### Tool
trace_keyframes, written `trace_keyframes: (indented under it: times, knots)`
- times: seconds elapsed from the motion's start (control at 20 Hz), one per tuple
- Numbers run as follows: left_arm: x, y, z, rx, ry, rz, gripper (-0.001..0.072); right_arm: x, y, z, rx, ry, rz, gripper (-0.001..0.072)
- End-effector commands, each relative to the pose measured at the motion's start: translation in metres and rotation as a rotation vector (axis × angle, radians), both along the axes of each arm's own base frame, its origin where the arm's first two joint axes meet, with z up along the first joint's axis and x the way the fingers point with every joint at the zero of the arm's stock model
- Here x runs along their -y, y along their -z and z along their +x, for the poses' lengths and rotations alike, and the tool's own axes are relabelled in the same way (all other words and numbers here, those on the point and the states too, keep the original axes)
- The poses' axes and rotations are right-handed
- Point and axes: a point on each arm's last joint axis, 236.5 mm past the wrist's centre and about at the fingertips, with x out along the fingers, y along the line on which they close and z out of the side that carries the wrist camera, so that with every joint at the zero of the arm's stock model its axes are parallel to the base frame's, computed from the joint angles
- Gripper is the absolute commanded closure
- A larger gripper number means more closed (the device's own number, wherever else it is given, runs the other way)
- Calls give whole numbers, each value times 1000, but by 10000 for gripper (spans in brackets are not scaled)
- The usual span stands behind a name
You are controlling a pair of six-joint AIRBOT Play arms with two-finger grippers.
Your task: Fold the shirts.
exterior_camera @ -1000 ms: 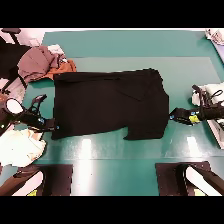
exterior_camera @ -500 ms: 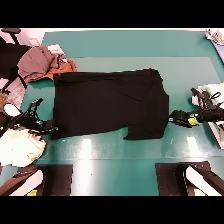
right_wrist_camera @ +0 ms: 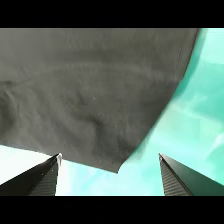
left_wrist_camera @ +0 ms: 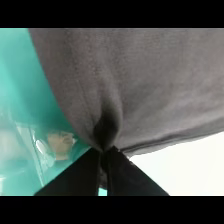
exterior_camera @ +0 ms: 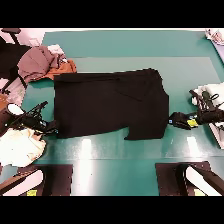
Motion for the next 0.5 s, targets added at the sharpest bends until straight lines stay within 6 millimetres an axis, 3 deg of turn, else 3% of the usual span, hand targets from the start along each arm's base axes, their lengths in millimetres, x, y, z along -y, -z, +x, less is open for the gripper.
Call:
trace_keyframes:
  times: [0.0,0.15,0.25,0.45]
  knots:
    - [10,-6,-1,-11,-5,-52,682,-6,15,-18,-59,-1,22,22]
    - [14,-16,2,24,-12,-62,682,-15,28,-26,-80,26,56,21]
    - [18,-27,10,72,-32,-80,682,-18,39,-21,-56,84,70,22]
    - [22,-40,17,114,-53,-100,682,-22,37,18,92,207,121,25]
